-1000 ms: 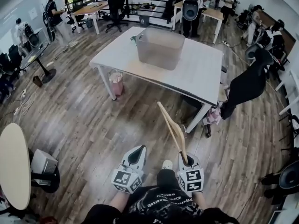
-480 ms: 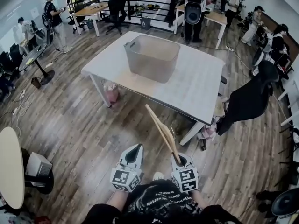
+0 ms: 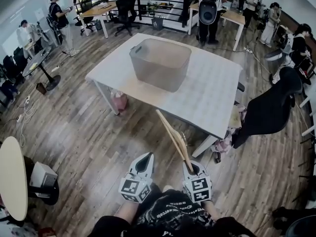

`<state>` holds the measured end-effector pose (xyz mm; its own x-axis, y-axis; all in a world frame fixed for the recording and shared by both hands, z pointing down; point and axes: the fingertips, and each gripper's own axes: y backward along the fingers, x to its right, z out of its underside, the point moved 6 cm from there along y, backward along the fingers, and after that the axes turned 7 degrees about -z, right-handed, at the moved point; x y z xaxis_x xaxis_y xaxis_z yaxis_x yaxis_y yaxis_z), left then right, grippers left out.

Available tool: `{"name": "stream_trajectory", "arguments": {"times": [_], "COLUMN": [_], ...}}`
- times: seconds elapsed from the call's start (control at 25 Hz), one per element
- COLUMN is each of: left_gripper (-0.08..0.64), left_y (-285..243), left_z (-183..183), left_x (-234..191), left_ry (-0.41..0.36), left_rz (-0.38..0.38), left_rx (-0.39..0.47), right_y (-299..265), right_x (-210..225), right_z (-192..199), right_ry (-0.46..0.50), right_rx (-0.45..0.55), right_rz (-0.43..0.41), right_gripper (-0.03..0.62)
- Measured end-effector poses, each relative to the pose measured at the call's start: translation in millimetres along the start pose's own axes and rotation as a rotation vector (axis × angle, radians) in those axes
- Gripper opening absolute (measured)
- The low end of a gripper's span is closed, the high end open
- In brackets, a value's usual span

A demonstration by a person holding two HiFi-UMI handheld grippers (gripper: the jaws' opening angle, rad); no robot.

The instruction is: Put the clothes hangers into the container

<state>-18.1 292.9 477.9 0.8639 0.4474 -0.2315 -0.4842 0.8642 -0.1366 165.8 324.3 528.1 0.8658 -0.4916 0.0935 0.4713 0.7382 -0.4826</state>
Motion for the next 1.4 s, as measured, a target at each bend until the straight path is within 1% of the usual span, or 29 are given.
{"name": "stream_trajectory", "arguments": {"times": [0.08,0.24,0.4,0.52,0.64,0.76,0.84,1.0,1.16,1.24,1.4], "left_gripper": [0.020,0.020,0.020,0.020,0.020,0.020,0.020,0.020,0.020,0.020,0.020], "left_y": [-12,-40,-73,-107,-138,-174,-198,-242,-277,-288,-313], "left_z": [0,-2,-3,-12,-24,-33,-40,-59,-72,-81,-100], "left_x": [-3,-11,-33,-54,-80,-107,-122,-153,-185,-200,-235], "left_ry": [0.026,0.006,0.001,-0.007,-0.021,-0.018,-0.020,-0.056,-0.117,-0.121,-0.118], "left_rz": [-0.005,-0.006,-0.005,-0.009,0.012,0.036,0.050,0.073,0.075,0.084,0.099], "left_rx": [0.005,-0.021,-0.034,-0.038,-0.040,-0.052,-0.053,-0.048,-0.096,-0.105,-0.088], "right_y": [-7,-22,-46,-70,-99,-130,-148,-184,-214,-226,-253], "right_x": [7,22,37,51,62,71,75,86,91,91,93], "right_z": [-5,-19,-39,-61,-84,-103,-115,-147,-179,-194,-225], "right_ry": [-0.001,0.014,0.059,0.055,0.046,0.027,0.022,0.059,0.091,0.094,0.101], "right_rx": [0.005,0.004,0.001,0.013,0.018,0.018,0.019,0.043,0.068,0.081,0.102], "right_rz": [0.004,-0.010,-0.004,-0.007,-0.006,0.009,0.004,-0.023,-0.040,-0.044,-0.030], "right_gripper": [0.008,0.008,0.008,0.008,0.008,0.008,0.008,0.008,0.008,0.008,0.008]}}
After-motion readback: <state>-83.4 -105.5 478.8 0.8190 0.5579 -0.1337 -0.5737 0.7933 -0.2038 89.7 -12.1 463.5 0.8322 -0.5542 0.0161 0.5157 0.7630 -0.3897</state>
